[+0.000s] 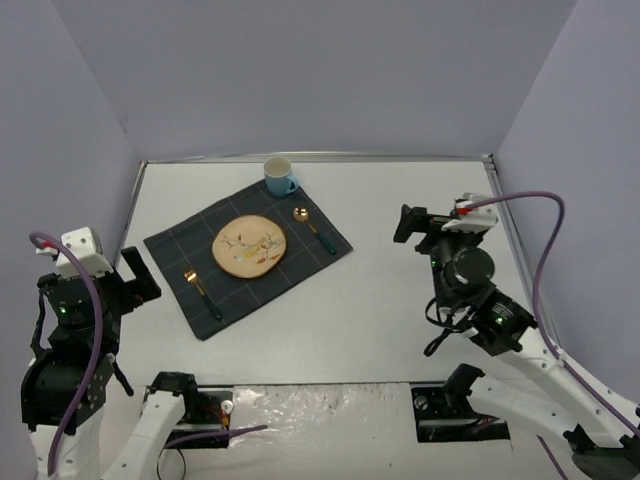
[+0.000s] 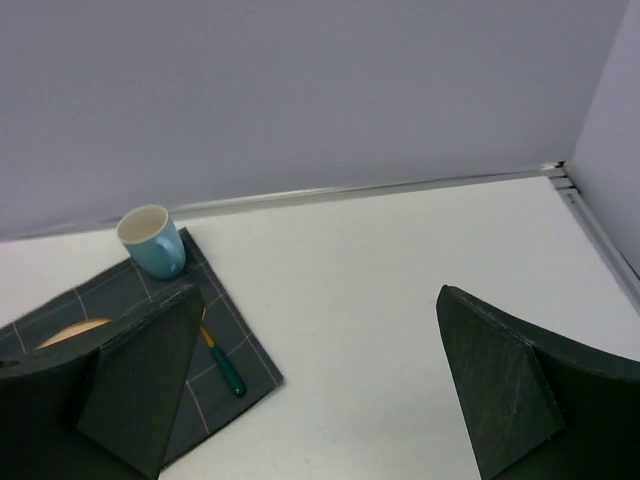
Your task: Set the dinner table for one person
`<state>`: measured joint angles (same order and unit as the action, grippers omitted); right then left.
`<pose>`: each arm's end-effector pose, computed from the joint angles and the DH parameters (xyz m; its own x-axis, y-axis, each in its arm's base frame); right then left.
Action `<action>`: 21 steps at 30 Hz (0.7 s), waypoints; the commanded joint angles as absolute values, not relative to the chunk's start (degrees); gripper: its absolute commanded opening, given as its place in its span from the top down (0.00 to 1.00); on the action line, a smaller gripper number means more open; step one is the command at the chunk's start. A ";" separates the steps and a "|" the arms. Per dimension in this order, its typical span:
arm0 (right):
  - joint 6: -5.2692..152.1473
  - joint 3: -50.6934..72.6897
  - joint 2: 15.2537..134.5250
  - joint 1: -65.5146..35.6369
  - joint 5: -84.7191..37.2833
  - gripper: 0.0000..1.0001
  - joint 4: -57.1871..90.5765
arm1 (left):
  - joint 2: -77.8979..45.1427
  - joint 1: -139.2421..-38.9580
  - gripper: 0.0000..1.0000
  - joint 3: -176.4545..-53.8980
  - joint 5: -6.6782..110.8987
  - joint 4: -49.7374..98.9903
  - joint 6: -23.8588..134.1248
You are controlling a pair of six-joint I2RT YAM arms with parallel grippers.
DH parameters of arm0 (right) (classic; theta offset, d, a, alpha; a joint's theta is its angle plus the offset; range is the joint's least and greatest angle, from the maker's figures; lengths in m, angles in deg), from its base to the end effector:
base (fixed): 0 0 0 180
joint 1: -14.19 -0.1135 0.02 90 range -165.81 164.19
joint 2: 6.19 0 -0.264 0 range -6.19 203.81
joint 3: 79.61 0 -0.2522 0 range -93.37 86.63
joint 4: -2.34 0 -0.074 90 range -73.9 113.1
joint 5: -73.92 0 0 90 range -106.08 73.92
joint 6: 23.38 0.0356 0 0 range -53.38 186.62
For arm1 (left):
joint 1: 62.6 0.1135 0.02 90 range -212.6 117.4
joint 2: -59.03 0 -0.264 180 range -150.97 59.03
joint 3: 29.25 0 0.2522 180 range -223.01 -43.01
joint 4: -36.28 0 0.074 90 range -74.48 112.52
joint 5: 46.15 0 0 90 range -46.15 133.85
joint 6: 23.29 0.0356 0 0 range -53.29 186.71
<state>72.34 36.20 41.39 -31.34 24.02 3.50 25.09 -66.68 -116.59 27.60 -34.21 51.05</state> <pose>0.1433 0.1132 0.4075 0.1746 0.2867 -0.9420 -0.1290 0.9551 0.2668 0.0553 0.0060 0.4316 -0.2287 -0.2435 -0.9426 -0.2702 0.9460 -0.1788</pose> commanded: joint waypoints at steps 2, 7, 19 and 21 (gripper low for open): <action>71.91 39.99 29.79 -31.25 33.87 0.00 9.78 | 27.81 -67.00 0.03 -113.63 21.10 -28.65 51.34; 71.78 40.83 23.34 -31.18 36.37 0.00 12.76 | 31.73 -67.50 0.03 -110.60 18.34 -27.21 51.02; 71.12 43.26 14.90 -31.34 35.79 0.00 15.57 | 41.34 -70.48 0.03 -97.32 13.85 -22.34 47.73; 71.19 43.15 15.23 -31.34 35.81 0.00 15.57 | 41.74 -70.80 0.03 -96.17 13.26 -22.20 47.68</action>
<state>70.98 43.12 14.87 -31.22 33.41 18.21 41.78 -69.97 -97.40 15.83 -27.35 48.60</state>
